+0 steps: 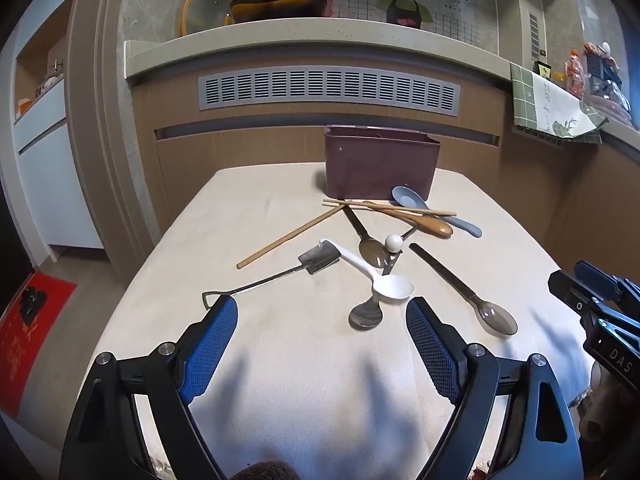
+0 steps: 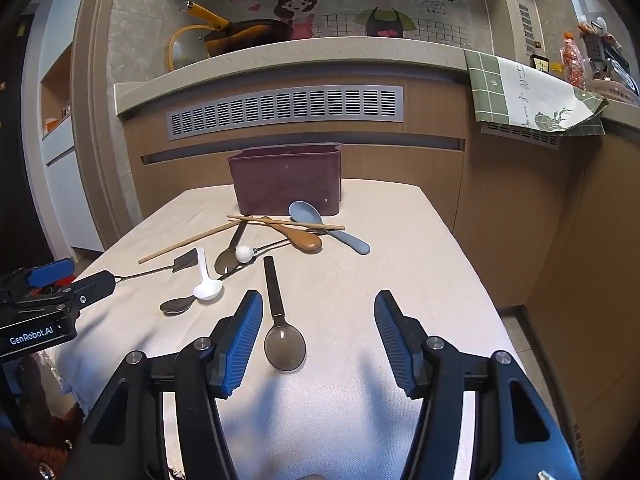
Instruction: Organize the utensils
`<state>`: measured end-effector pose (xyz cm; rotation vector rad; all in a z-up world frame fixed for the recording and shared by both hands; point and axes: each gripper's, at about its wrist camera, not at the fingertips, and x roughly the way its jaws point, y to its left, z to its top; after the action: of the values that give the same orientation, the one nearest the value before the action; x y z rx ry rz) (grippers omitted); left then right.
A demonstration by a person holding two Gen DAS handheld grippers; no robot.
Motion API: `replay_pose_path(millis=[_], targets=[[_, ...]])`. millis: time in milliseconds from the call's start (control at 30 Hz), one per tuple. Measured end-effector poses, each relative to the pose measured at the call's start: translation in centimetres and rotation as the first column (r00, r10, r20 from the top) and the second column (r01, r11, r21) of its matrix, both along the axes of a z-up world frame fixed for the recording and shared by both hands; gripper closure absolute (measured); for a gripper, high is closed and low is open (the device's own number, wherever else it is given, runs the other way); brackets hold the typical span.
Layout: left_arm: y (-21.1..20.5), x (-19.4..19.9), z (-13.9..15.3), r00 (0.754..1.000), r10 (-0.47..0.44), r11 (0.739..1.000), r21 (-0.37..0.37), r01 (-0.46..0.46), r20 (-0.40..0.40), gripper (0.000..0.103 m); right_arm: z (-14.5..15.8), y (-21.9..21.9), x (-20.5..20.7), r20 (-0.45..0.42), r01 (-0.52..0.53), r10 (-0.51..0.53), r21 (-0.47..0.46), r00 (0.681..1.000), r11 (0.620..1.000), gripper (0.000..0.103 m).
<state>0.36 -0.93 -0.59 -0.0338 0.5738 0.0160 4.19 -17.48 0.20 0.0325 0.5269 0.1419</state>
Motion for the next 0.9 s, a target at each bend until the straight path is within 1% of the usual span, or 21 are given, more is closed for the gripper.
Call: replay_pose_path(millis=[900], targets=[[0.00,0.20,-0.43,1.000,-0.010,1.000,-0.001,0.010,-0.013,0.017,-0.79,0.15,0.21,-0.015,0.006,-0.006,0.004,1.000,1.000,0.048]])
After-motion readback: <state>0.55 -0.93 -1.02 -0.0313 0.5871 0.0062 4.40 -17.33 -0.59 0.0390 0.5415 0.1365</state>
